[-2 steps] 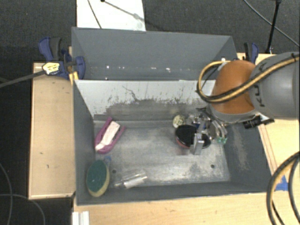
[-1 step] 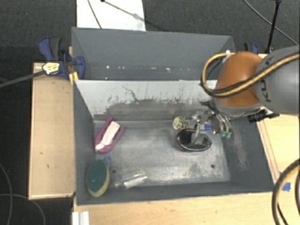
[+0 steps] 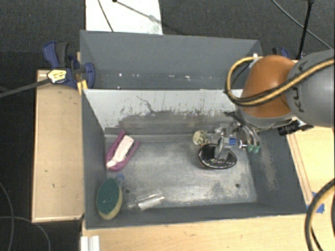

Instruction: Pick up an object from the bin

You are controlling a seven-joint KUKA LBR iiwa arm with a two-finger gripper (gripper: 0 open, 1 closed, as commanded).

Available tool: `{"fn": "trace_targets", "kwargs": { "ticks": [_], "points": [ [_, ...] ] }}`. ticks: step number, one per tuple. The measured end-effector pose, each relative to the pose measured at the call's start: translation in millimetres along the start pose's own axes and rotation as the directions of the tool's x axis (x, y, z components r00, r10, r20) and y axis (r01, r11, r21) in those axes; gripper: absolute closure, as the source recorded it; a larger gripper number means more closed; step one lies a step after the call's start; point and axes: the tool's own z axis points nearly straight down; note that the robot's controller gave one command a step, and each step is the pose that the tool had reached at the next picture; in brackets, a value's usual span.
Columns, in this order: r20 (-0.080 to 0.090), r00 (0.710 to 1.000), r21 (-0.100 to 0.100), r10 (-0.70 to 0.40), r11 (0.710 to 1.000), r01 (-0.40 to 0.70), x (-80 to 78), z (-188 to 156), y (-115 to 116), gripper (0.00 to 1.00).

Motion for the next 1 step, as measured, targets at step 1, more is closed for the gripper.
{"fn": "trace_targets", "kwargs": {
  "ticks": [1],
  "points": [
    [0.004, 1.0, 0.0, -0.001, 1.0, 0.001, -2.6, -75.2, 0.2, 1.0]
  ]
}}
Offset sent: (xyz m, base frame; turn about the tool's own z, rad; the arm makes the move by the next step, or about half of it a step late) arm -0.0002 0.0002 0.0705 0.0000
